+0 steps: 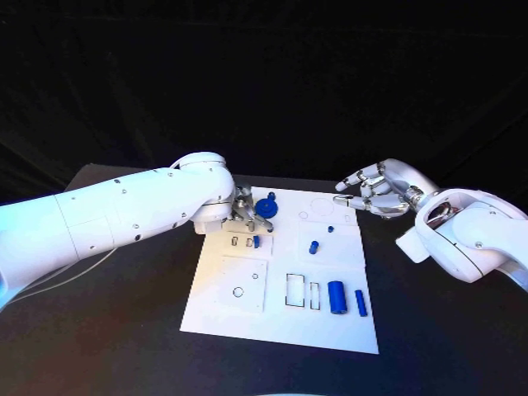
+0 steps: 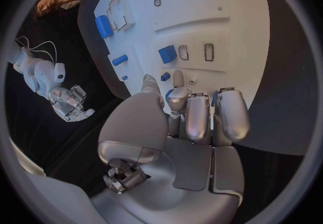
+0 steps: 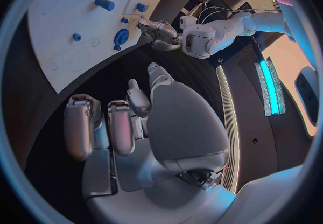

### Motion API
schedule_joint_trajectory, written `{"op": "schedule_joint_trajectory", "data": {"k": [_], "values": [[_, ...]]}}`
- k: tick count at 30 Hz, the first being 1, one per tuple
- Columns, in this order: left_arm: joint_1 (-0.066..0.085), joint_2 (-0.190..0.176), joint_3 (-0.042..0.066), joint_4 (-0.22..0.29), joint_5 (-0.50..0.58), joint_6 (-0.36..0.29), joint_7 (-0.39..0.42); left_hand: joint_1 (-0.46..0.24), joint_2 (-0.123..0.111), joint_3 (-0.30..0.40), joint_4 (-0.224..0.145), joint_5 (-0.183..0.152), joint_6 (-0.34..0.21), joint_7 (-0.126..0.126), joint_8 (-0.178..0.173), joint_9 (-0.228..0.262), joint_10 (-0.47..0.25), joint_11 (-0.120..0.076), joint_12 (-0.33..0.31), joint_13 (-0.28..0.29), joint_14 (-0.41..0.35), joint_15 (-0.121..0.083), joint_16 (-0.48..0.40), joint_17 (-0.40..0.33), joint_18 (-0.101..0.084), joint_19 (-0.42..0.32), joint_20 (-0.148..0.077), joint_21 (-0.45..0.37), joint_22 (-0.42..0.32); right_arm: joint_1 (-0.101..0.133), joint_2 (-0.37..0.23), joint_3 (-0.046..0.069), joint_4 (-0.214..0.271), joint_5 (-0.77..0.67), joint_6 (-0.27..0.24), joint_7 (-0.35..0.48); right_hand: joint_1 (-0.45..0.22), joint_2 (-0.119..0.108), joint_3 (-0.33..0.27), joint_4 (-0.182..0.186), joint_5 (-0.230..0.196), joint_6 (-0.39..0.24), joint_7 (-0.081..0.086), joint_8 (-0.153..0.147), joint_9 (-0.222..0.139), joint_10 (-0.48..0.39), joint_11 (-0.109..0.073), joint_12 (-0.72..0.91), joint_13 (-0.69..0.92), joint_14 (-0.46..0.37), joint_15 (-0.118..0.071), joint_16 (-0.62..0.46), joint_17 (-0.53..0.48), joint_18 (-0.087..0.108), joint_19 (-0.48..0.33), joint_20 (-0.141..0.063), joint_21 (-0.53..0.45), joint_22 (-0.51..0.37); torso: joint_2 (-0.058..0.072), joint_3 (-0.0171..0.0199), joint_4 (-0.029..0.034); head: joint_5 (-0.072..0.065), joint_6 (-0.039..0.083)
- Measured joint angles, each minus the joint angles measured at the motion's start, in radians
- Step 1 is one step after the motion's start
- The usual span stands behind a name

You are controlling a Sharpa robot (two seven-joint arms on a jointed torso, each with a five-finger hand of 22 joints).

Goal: Assemble the parts on the task board

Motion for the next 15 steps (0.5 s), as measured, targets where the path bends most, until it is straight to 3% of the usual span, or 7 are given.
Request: {"op": "schedule_joint_trajectory", "data": {"k": [15], "values": [[-0.001, 0.005, -0.004, -0.008, -0.001, 0.048, -0.005, 0.000, 0.000, 0.000, 0.000, 0.000, 0.000, 0.000, 0.000, 0.004, 0.000, 0.000, -0.004, -0.003, 0.000, 0.000, 0.000, 0.000, 0.000, 0.000, 0.000, 0.004, 0.002, 0.000, 0.006, 0.000, -0.003, -0.001, 0.000, -0.005, 0.000, 0.000, 0.000, 0.000, 0.000, 0.000, 0.000, 0.000, -0.001, -0.004, -0.004, 0.000, -0.002, 0.000, 0.000, 0.000, 0.000, 0.000, 0.000, 0.000, 0.000, 0.000, 0.000, -0.0006, -0.0003, 0.002, -0.003]]}}
